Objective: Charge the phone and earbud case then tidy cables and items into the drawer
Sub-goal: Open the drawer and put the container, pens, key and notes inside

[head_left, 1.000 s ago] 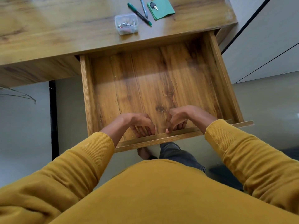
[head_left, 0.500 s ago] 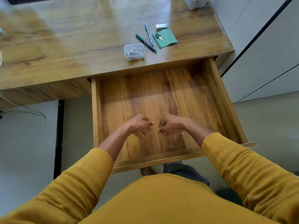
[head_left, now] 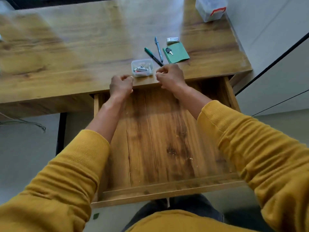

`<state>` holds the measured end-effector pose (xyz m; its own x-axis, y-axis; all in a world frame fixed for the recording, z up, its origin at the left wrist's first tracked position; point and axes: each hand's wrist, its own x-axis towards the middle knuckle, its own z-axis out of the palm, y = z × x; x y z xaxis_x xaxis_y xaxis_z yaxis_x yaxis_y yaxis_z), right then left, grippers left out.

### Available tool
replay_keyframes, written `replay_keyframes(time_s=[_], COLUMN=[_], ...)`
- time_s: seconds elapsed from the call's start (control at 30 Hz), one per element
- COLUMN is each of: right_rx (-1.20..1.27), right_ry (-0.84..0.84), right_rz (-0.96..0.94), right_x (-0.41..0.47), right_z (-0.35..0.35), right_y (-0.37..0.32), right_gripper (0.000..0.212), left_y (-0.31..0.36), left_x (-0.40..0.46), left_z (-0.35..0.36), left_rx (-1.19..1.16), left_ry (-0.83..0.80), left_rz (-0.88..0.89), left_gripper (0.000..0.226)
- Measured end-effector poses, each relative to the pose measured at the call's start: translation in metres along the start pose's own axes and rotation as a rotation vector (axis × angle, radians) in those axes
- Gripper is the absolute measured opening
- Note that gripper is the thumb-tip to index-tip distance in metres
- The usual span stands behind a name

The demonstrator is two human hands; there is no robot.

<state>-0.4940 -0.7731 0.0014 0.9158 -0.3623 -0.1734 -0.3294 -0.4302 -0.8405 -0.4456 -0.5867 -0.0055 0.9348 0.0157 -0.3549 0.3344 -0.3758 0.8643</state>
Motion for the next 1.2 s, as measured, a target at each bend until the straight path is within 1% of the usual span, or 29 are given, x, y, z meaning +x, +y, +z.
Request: replay_keyframes(time_s=[0.07,0.13,0.17,0.27,0.47,0.63,0.9,1.03,1.2], right_rx=[0.021,0.047,0.059,0.084,0.13,0.136,0.214,0.275,0.319], right_ry=[0.038,0.062,0.061,0.058,0.034,0.023,0.018,0.046,0.068], right_rz=[0.028,0.062,0.078,0.123,0.175,0.181,0.089,0.102,0.113], right_x=[0.023,0.042,0.049,0.062,0.069,0.068,0.041,0.011,-0.03], right_z=[0.006,0.011,0.014,0.019,0.022,0.017,0.004,0.002,0.005], right_y=[-0.002,-0.003,-0.003,-0.003,-0.006,-0.008,-0.011,-0.011,0.004], right_gripper=[0.019,0.013,0.009,0.009,0.008,0.011,0.011,0.013,0.009], left_y=[0.004,0.009,0.009,0.009,0.019,0.017,0.01,0.001,-0.016], left_x=[0.016,0.026,0.034,0.047,0.046,0.045,0.015,-0.012,-0.045], left_z=[0.001,0.004,0.005,0.011,0.024,0.027,0.021,0.019,0.016], left_rx=[-0.006,0.001,0.011,-0.026,-0.139,-0.184,-0.32,-0.419,-0.454], left_ry=[0.06,0.091,0.1,0.094,0.133,0.15,0.132,0.108,0.092], left_rz=[-0.009,-0.024,-0.04,-0.07,-0.094,-0.085,-0.06,-0.057,-0.062], left_gripper=[0.034,0.032,0.031,0.028,0.006,0.01,0.01,0.018,0.008])
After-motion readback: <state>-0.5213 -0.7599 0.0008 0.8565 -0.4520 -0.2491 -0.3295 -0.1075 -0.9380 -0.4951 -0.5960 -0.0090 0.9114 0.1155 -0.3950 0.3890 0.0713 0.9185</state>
